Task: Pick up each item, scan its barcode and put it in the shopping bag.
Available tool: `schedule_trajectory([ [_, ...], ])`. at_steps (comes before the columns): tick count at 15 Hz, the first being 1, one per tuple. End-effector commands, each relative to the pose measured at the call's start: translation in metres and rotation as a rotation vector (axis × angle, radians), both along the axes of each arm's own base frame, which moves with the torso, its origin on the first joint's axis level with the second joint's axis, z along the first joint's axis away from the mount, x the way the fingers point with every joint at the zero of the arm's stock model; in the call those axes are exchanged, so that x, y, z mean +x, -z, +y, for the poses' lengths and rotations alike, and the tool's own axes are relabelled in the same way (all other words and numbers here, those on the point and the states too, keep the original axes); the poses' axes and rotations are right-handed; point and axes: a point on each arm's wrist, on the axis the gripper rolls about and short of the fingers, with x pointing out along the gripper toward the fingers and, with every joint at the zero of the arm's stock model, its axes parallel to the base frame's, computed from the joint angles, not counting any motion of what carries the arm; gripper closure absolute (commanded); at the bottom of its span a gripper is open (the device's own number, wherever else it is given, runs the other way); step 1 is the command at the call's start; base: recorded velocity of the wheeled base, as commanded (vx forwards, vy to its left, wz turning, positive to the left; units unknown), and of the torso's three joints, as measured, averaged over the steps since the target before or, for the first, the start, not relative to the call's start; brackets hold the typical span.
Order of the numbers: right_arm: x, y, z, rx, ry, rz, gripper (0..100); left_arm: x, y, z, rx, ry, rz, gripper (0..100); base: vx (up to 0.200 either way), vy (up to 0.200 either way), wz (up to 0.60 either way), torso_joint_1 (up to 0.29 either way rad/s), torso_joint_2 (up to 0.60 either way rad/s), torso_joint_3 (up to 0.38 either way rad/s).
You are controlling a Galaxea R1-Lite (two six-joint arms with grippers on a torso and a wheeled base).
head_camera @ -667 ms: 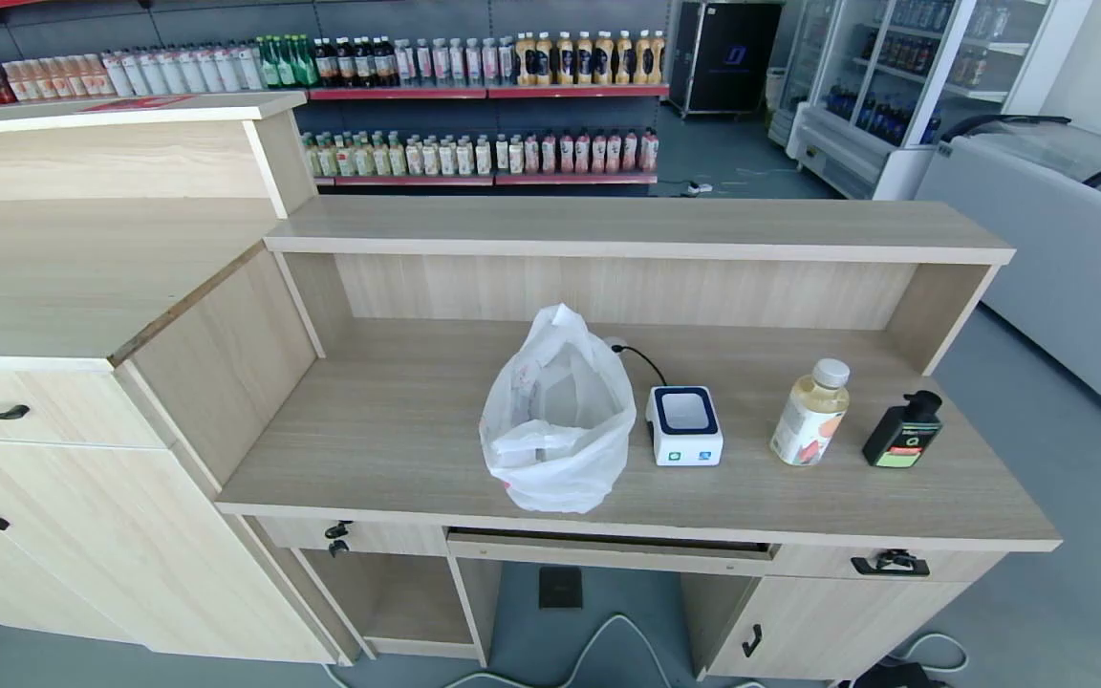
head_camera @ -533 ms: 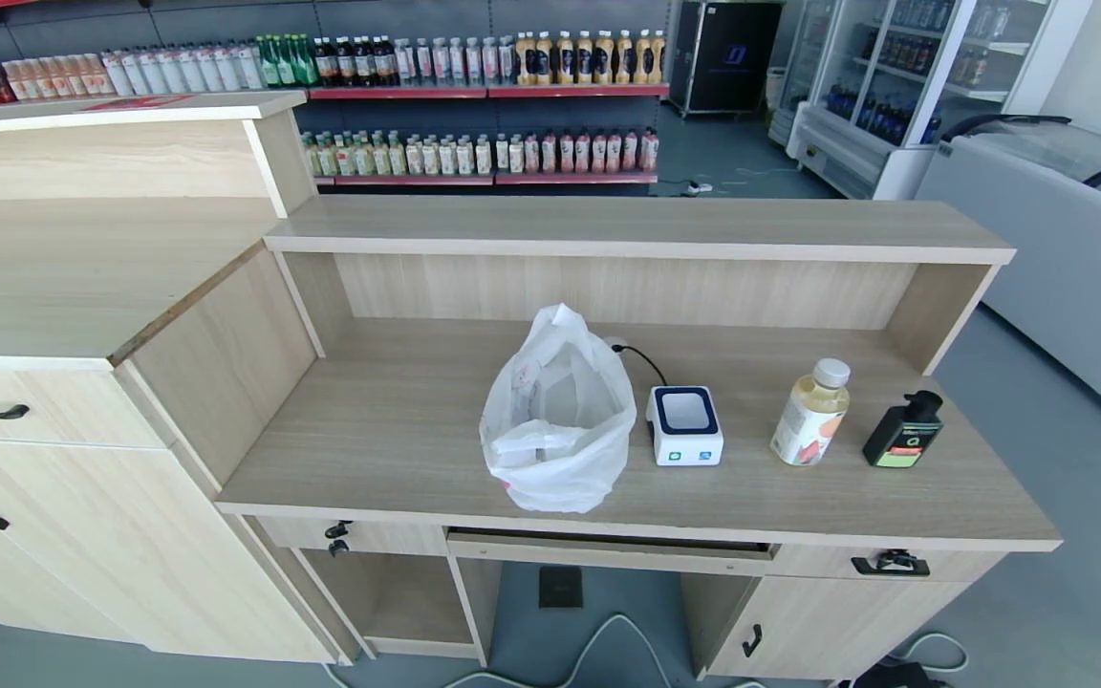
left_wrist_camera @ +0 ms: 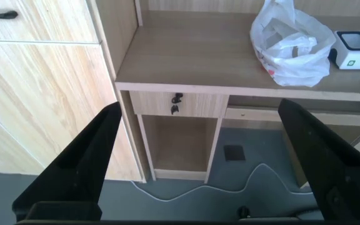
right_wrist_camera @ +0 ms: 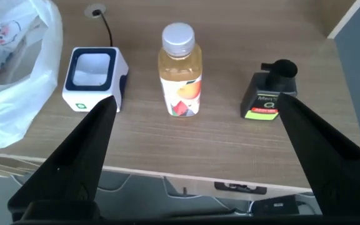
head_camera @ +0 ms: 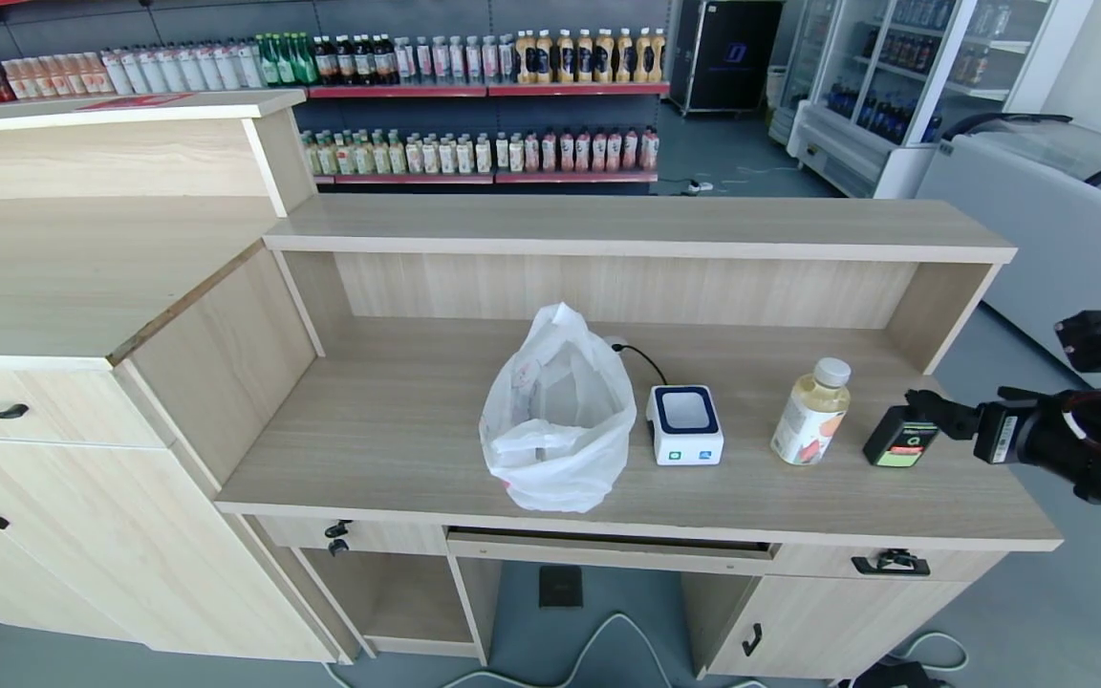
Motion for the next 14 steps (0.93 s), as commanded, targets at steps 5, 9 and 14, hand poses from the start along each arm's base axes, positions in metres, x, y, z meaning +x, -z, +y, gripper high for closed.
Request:
schedule_trajectory([
  [5, 0.049, 0.082, -0.011, 0.018, 0.008, 0.137, 0, 0.000, 0.000, 0.000, 0.001, 0.000, 0.001, 0, 0.000, 0.000, 0.00, 0.000, 0.00, 0.000],
  [9, 0.083, 0.094, -0.021, -0.010, 0.105, 0.119, 0, 0.000, 0.000, 0.000, 0.001, 0.000, 0.001, 0, 0.000, 0.000, 0.00, 0.000, 0.00, 0.000],
  [14, 0.122, 0.106, -0.003, -0.008, 0.018, 0.081, 0, 0.000, 0.000, 0.000, -0.001, 0.000, 0.001, 0, 0.000, 0.000, 0.00, 0.000, 0.00, 0.000],
])
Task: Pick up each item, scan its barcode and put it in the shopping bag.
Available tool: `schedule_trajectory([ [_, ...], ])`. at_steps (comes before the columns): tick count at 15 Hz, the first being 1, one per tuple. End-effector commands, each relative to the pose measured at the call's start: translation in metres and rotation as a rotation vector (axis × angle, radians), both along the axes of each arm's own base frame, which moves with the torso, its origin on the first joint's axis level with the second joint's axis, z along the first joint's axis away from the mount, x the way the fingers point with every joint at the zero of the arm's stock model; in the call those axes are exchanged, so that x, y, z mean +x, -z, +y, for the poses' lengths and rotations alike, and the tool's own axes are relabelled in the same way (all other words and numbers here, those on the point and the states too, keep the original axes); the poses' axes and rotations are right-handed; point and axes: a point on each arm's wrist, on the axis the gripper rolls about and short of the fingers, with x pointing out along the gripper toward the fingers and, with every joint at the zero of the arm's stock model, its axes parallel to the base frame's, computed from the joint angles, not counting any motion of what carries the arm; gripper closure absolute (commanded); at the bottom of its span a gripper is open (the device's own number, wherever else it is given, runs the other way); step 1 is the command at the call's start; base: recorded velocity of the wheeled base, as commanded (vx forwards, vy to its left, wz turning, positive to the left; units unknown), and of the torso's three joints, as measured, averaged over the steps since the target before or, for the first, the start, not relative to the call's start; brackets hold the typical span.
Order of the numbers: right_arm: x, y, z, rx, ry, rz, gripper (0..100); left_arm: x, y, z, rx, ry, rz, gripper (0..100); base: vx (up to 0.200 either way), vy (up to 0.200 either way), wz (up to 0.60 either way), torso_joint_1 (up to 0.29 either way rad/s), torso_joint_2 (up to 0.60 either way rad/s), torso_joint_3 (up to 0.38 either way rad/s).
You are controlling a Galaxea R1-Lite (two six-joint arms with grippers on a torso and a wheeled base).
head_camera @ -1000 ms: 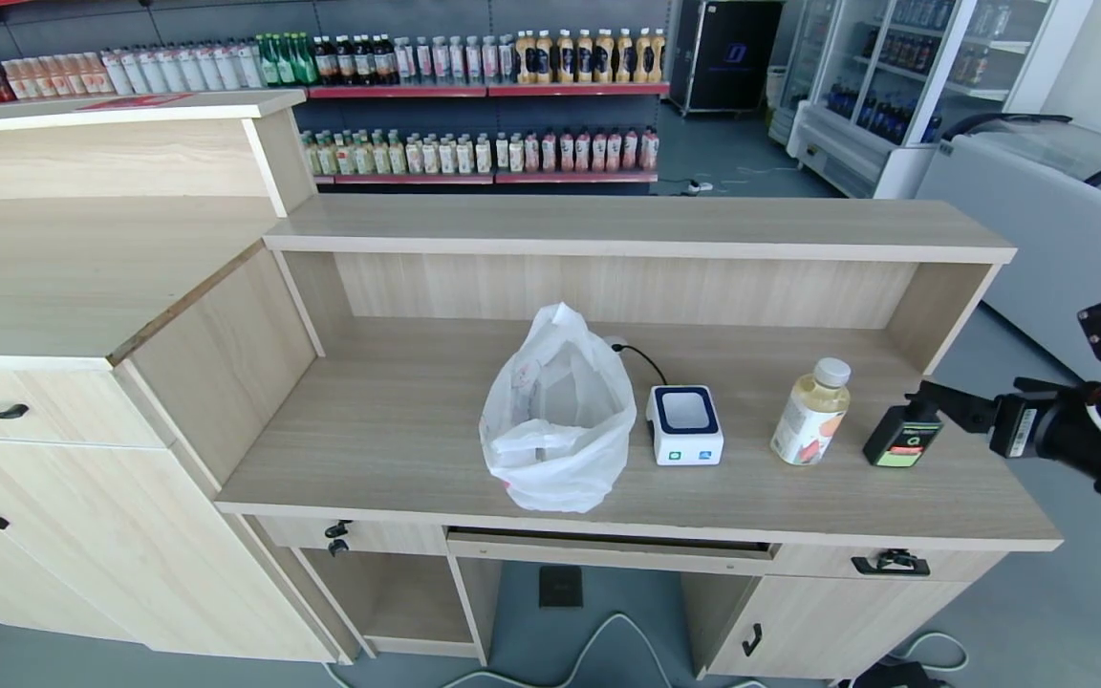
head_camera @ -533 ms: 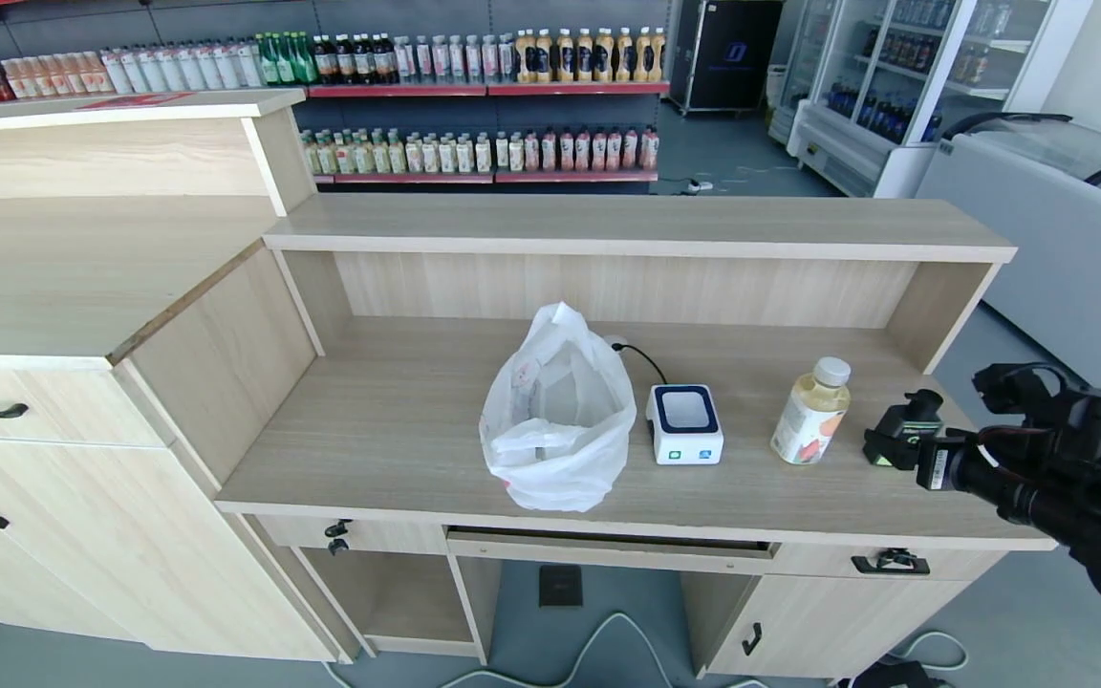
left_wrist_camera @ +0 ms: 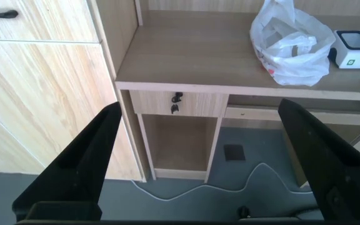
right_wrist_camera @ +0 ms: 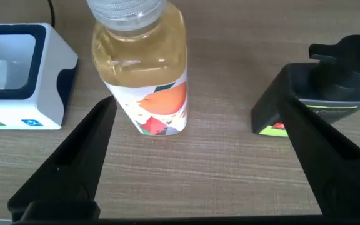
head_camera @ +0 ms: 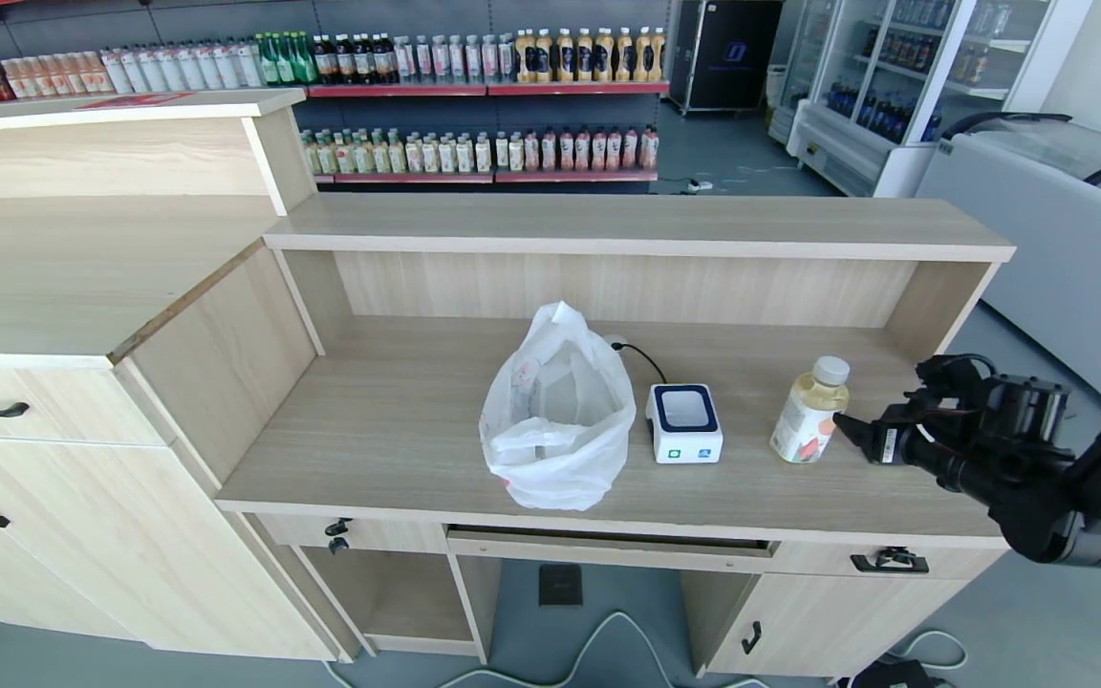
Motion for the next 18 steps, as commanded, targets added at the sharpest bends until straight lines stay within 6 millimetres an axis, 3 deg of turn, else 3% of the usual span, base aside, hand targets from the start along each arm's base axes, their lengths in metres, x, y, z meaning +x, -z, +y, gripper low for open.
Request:
schedule_trajectory([
  [1, 0.014, 0.018, 0.012, 0.003, -0.039, 0.021, 0, 0.000, 0.000, 0.000, 0.000, 0.000, 0.001, 0, 0.000, 0.000, 0.00, 0.000, 0.00, 0.000],
  [5, 0.034, 0.035, 0.033, -0.002, -0.092, 0.013, 0, 0.000, 0.000, 0.000, -0.001, 0.000, 0.000, 0, 0.000, 0.000, 0.00, 0.000, 0.00, 0.000],
  [9, 0.052, 0.036, 0.041, -0.013, -0.109, -0.027, 0, 0.000, 0.000, 0.000, -0.001, 0.000, 0.000, 0, 0.000, 0.000, 0.00, 0.000, 0.00, 0.000],
  [18, 0.063, 0.044, 0.053, -0.101, -0.155, -0.045, 0, 0.000, 0.000, 0.000, -0.001, 0.000, 0.000, 0, 0.000, 0.000, 0.00, 0.000, 0.00, 0.000],
])
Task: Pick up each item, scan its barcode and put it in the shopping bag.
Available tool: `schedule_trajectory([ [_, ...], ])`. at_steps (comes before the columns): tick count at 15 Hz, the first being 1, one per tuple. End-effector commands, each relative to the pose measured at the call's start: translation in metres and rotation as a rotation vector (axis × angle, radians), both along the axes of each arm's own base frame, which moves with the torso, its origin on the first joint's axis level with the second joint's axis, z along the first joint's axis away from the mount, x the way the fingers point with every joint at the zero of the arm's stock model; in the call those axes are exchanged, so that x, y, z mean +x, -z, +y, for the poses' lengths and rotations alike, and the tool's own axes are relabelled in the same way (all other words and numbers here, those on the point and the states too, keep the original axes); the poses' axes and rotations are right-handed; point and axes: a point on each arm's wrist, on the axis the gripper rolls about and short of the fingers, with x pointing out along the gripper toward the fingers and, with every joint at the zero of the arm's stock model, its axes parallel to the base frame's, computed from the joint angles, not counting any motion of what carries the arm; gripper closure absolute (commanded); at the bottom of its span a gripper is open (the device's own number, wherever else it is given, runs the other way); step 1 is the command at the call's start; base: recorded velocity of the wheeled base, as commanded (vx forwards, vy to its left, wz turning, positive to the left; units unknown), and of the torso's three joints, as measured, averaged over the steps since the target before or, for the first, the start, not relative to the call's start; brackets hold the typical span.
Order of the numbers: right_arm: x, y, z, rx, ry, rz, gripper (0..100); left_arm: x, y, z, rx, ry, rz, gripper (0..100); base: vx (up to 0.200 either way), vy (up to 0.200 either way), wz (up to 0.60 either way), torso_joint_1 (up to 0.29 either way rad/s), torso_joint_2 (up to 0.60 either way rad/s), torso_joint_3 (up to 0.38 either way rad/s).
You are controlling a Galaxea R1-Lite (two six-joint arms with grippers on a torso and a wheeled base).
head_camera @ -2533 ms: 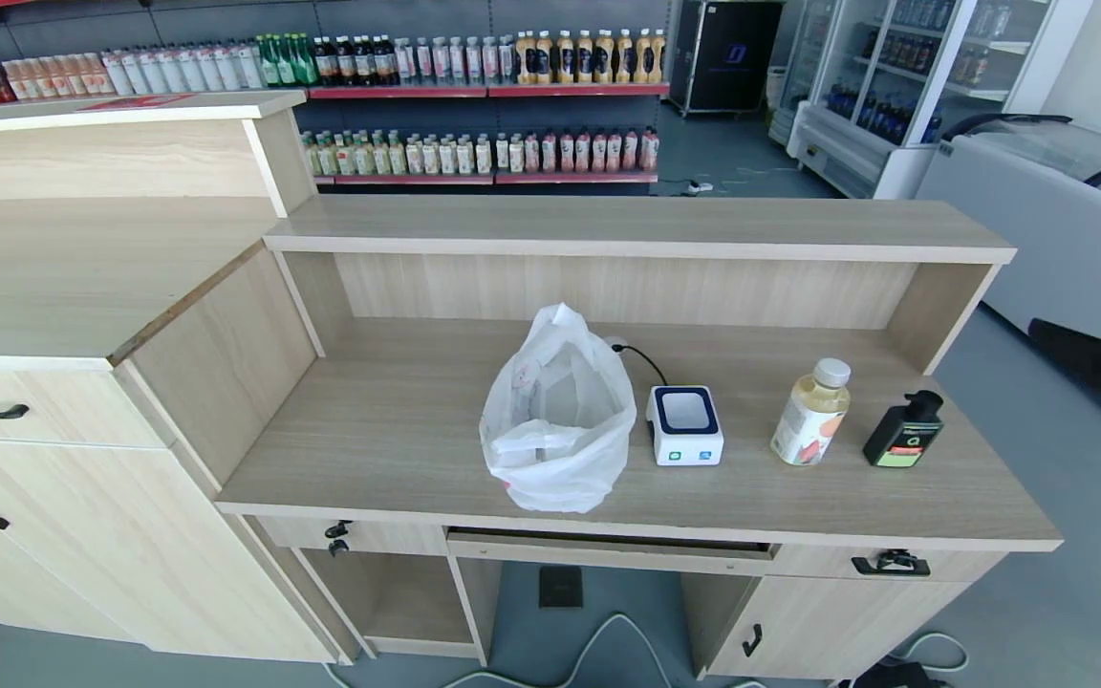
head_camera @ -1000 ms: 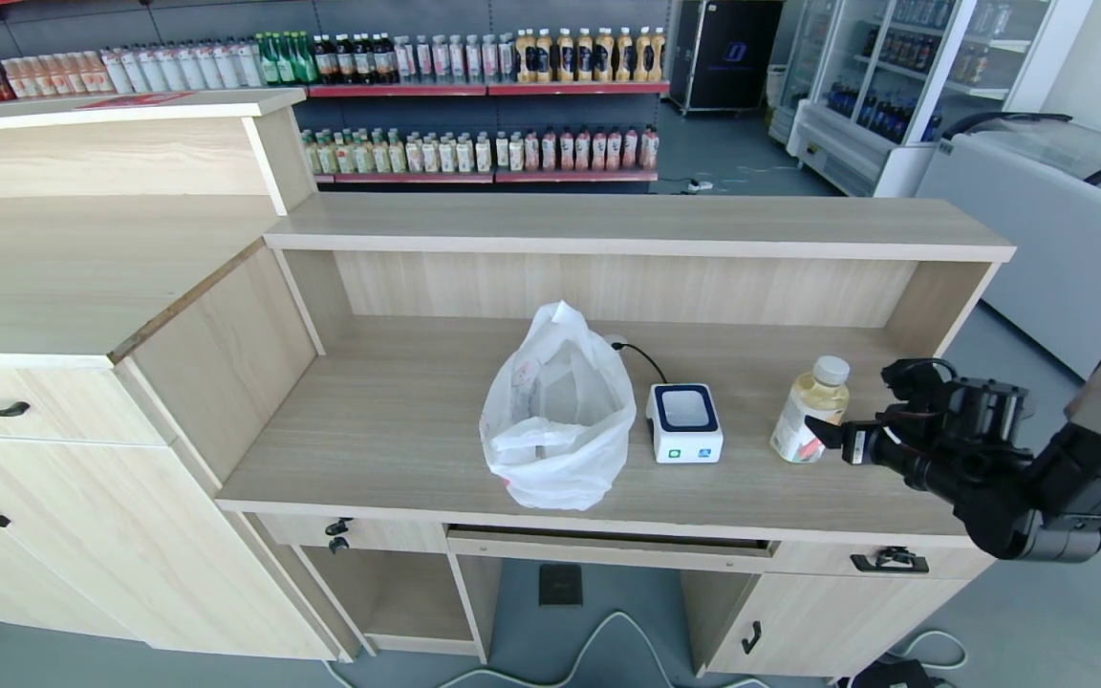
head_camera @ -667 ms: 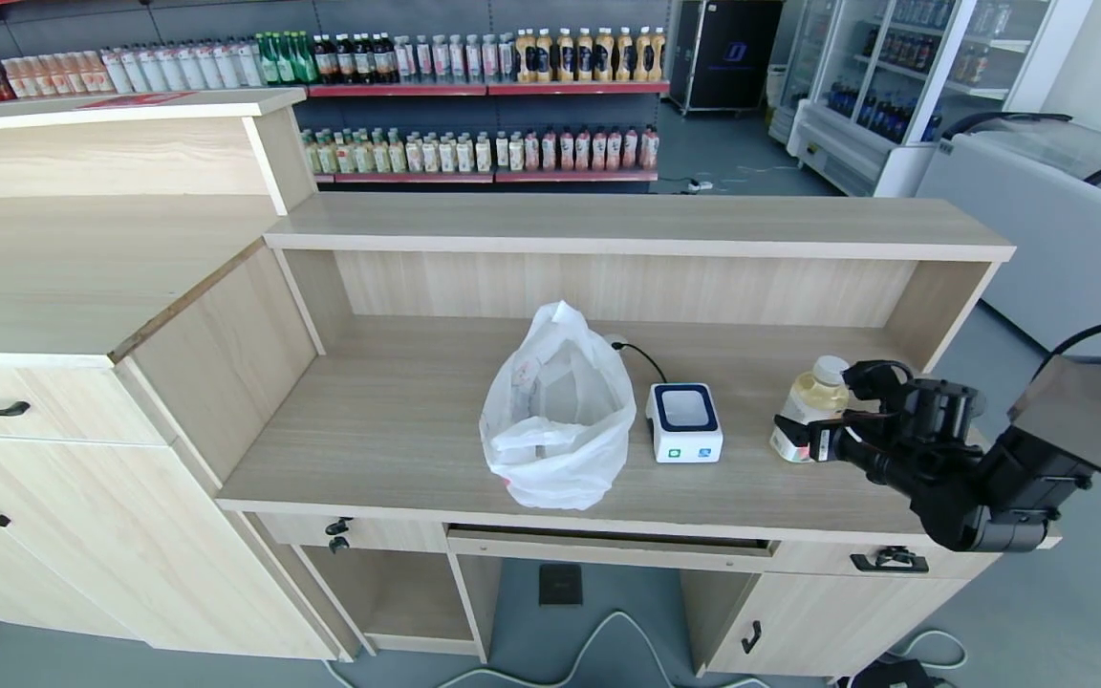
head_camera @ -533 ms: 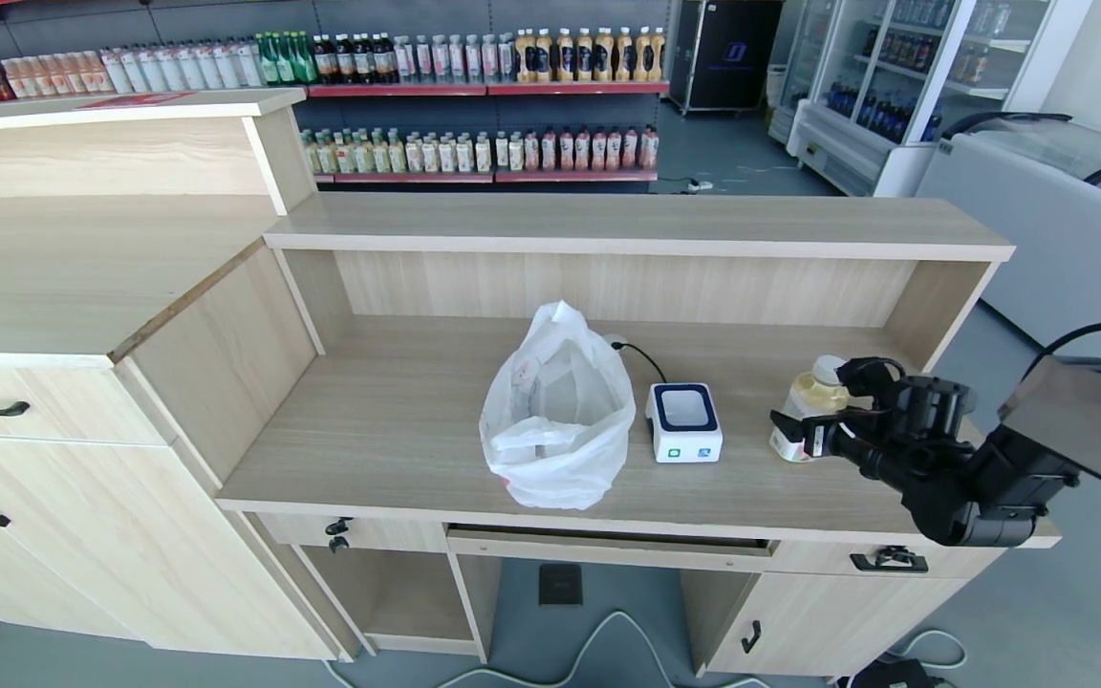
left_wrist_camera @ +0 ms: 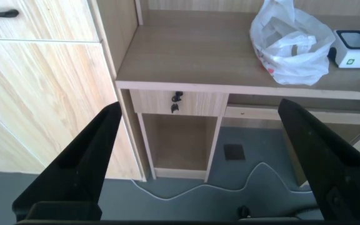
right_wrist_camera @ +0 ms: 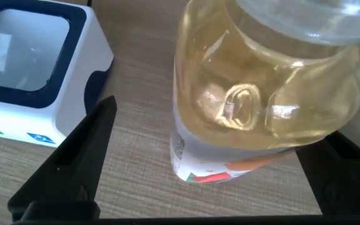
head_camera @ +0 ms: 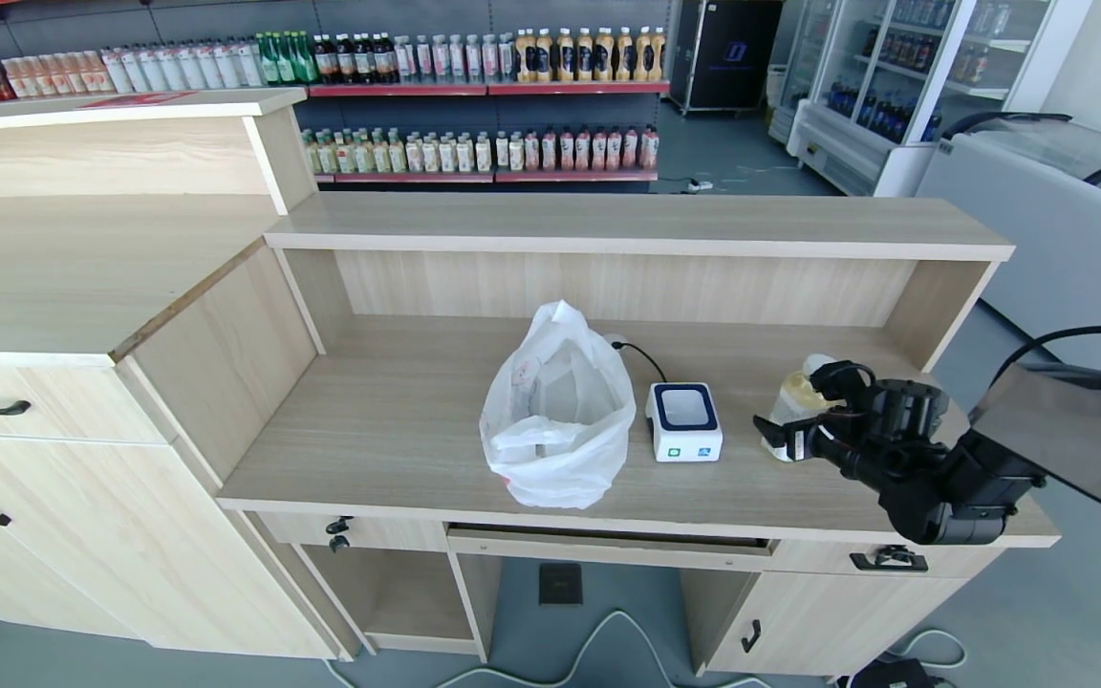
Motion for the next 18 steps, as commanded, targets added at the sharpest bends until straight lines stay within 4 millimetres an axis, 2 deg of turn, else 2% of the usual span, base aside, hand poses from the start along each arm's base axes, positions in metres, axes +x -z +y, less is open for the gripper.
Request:
schedule_trajectory([
  [1, 0.004, 0.000, 0.000, -0.005, 0.013, -0.012, 0, 0.000, 0.000, 0.000, 0.001, 0.000, 0.000, 0, 0.000, 0.000, 0.00, 0.000, 0.00, 0.000],
  [6, 0.020, -0.001, 0.004, -0.018, 0.013, -0.055, 0, 0.000, 0.000, 0.000, 0.001, 0.000, 0.000, 0, 0.000, 0.000, 0.00, 0.000, 0.00, 0.000],
  [11, 0.025, 0.016, 0.010, -0.061, -0.010, -0.047, 0, 0.000, 0.000, 0.000, -0.001, 0.000, 0.001, 0, 0.000, 0.000, 0.00, 0.000, 0.00, 0.000],
  [15, 0.039, 0.017, 0.015, -0.057, -0.025, -0.087, 0, 0.000, 0.000, 0.000, -0.001, 0.000, 0.000, 0, 0.000, 0.000, 0.00, 0.000, 0.00, 0.000],
  [18, 0.039, 0.017, 0.016, -0.054, -0.043, -0.090, 0, 0.000, 0.000, 0.000, 0.001, 0.000, 0.001, 0, 0.000, 0.000, 0.00, 0.000, 0.00, 0.000],
])
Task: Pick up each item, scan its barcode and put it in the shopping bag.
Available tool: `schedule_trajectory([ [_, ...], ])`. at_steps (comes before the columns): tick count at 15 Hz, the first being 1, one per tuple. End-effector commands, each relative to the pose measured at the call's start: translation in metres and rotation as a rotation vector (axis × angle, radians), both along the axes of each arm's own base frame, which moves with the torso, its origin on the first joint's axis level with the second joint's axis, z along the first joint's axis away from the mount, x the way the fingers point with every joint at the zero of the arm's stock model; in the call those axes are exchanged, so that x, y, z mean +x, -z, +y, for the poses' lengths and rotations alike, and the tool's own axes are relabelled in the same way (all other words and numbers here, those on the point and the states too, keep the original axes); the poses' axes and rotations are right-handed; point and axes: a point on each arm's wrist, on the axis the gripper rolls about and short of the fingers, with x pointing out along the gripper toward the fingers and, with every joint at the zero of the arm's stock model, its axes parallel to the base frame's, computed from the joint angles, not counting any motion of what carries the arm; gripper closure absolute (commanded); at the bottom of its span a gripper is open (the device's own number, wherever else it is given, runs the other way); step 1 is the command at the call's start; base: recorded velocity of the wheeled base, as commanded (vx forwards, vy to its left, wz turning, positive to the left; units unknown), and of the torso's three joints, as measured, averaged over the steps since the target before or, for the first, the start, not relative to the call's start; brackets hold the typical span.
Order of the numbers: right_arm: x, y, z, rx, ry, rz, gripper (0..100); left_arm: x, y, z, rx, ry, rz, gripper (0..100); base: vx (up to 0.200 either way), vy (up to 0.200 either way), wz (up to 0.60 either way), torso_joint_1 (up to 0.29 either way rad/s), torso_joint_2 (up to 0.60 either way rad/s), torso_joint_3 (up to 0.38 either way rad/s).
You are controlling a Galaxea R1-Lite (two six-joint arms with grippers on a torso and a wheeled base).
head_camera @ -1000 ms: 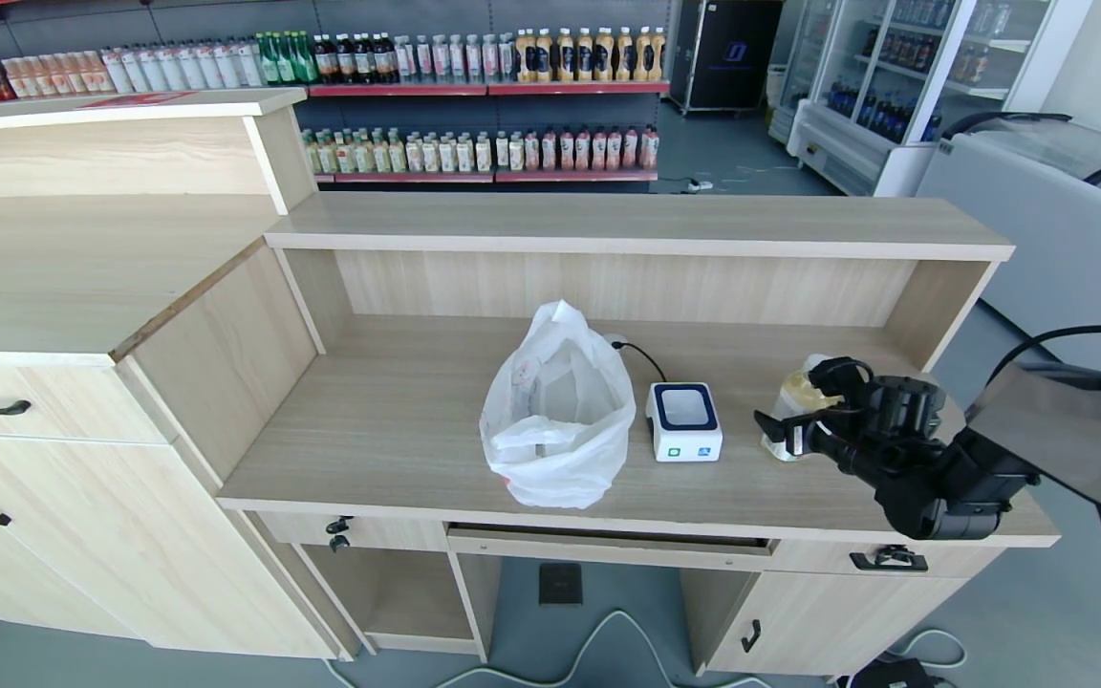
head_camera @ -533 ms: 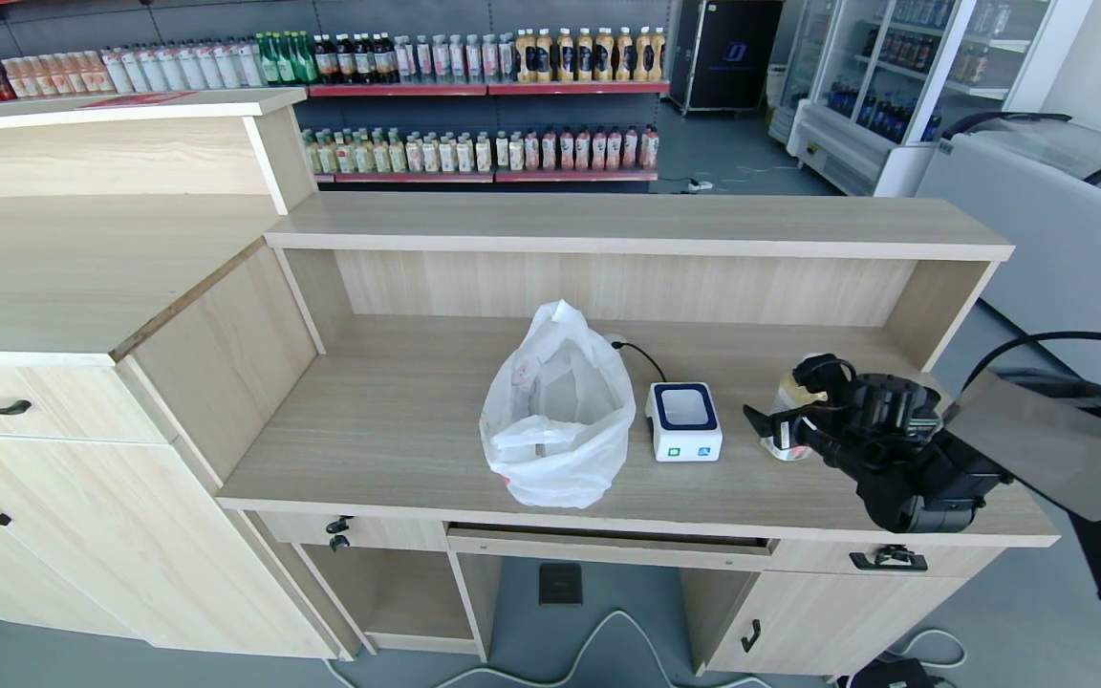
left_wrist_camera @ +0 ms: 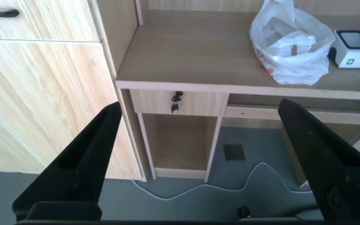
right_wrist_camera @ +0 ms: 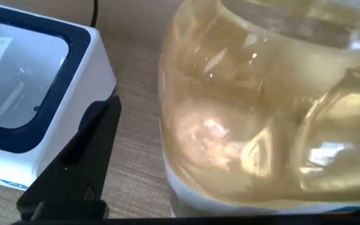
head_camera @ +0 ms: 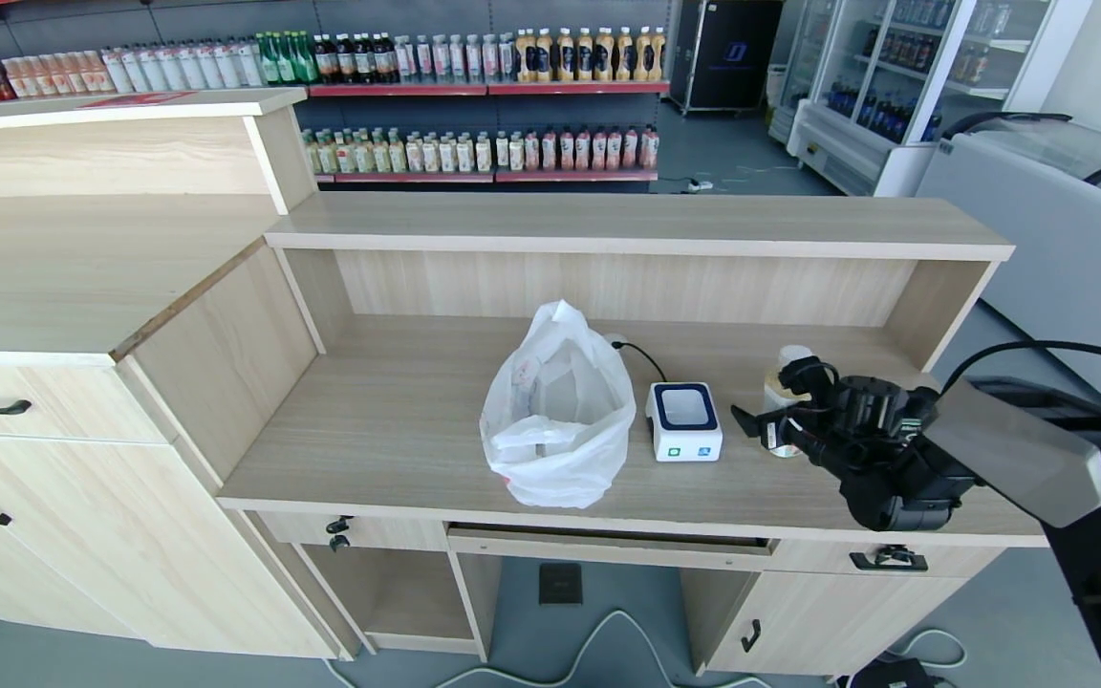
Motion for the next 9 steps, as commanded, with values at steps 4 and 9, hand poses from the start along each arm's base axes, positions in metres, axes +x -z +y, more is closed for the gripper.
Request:
schedule_trajectory([
  [4, 0.001, -0.005, 0.000, 0.002, 0.000, -0.015, 100, 0.000, 0.000, 0.000, -0.001, 0.000, 0.001, 0, 0.000, 0.000, 0.00, 0.000, 0.00, 0.000],
  [9, 0.000, -0.023, 0.000, 0.014, -0.002, -0.050, 100, 0.000, 0.000, 0.000, -0.001, 0.000, 0.001, 0, 0.000, 0.000, 0.00, 0.000, 0.00, 0.000],
])
